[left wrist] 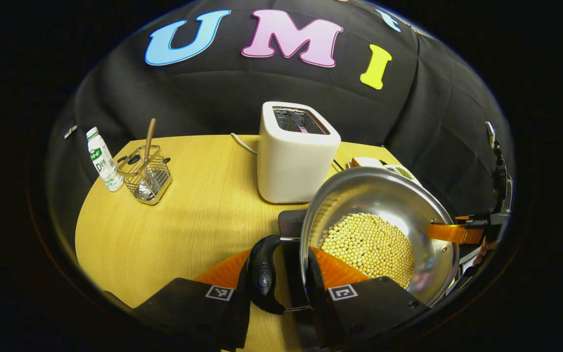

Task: First push the handle of the pot to place it horizontally, then grasp the pot with both hands and set it on the induction cooktop.

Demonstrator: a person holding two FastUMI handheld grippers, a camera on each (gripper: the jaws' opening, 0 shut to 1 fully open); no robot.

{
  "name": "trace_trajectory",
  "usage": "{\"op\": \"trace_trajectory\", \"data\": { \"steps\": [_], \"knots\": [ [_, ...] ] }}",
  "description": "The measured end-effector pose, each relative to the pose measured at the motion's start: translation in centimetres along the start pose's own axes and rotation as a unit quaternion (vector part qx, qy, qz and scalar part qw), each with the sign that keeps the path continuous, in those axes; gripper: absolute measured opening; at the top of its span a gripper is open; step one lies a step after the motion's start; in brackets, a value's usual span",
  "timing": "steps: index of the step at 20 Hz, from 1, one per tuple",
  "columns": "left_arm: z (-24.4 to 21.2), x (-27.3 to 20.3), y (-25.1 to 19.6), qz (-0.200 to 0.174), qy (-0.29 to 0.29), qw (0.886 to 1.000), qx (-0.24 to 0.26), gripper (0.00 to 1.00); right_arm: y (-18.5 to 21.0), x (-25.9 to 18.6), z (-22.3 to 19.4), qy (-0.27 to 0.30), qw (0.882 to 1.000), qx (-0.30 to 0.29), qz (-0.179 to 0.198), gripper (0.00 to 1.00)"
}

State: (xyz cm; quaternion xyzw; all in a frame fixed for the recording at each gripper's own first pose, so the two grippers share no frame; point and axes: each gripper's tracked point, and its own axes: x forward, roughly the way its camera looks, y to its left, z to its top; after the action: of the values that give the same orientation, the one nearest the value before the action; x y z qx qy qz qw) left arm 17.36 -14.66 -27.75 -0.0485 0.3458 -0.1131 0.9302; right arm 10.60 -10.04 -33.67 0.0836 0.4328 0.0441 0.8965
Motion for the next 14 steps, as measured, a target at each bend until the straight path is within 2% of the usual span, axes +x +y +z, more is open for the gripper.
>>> {"op": "trace_trajectory", "data": {
  "steps": [1,2,14],
  "knots": [
    [-0.20,0.27,0.03,0.000,0.002,1.000,0.000,0.55,0.01,0.22,-0.14,0.002,1.000,0.000,0.000,0.51],
    [-0.40,0.38,0.05,0.000,0.005,1.000,0.000,0.56,0.05,0.31,-0.40,0.005,1.000,0.000,0.000,0.54],
    [-0.59,0.78,0.44,-0.005,0.005,1.000,-0.003,0.59,0.10,0.53,-0.44,0.005,1.000,0.014,-0.001,0.55]
  ]
}}
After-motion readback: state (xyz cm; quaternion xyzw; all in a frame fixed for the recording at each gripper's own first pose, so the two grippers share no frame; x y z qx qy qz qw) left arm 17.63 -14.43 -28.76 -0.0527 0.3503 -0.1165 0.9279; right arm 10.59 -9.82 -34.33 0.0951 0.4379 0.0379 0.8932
